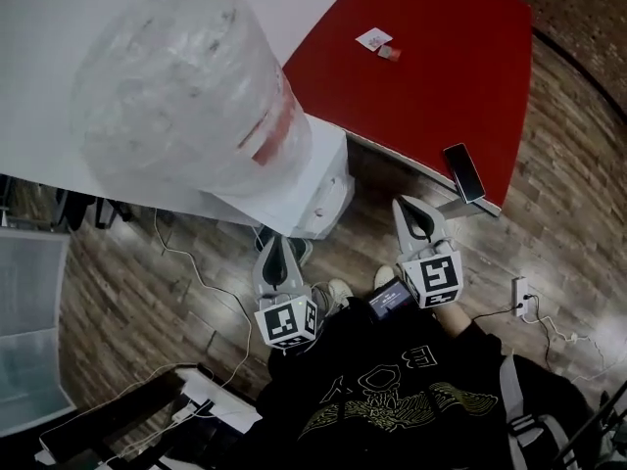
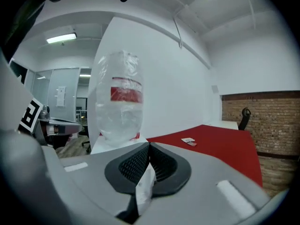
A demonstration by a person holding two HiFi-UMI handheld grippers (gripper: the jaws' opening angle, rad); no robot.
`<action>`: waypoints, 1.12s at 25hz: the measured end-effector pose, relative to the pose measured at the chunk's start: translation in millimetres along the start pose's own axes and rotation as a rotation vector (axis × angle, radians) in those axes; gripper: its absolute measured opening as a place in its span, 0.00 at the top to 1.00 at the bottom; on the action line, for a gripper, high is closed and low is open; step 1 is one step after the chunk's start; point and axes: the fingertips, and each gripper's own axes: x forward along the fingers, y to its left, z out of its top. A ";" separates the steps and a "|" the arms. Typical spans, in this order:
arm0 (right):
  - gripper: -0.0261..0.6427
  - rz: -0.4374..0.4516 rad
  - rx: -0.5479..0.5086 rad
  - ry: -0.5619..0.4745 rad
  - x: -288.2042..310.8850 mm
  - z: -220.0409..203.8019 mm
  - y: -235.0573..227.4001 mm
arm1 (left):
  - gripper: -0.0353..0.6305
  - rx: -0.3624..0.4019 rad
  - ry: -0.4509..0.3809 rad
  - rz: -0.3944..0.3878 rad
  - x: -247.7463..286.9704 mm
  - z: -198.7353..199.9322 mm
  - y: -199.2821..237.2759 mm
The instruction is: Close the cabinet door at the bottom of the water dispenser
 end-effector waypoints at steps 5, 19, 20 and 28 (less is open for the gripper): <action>0.96 -0.004 0.017 -0.075 4.9 15.6 -9.2 | 0.94 0.023 -0.076 -0.015 21.5 22.4 -6.4; 0.96 0.048 -0.059 -0.159 -17.9 82.2 31.1 | 0.94 0.014 -0.172 -0.058 -1.5 81.5 -11.0; 0.96 0.046 -0.060 -0.162 -17.1 82.9 31.0 | 0.94 0.016 -0.172 -0.060 -1.3 82.1 -11.5; 0.96 0.023 -0.047 -0.157 -10.2 80.7 22.3 | 0.94 0.022 -0.169 -0.058 4.6 84.1 -10.6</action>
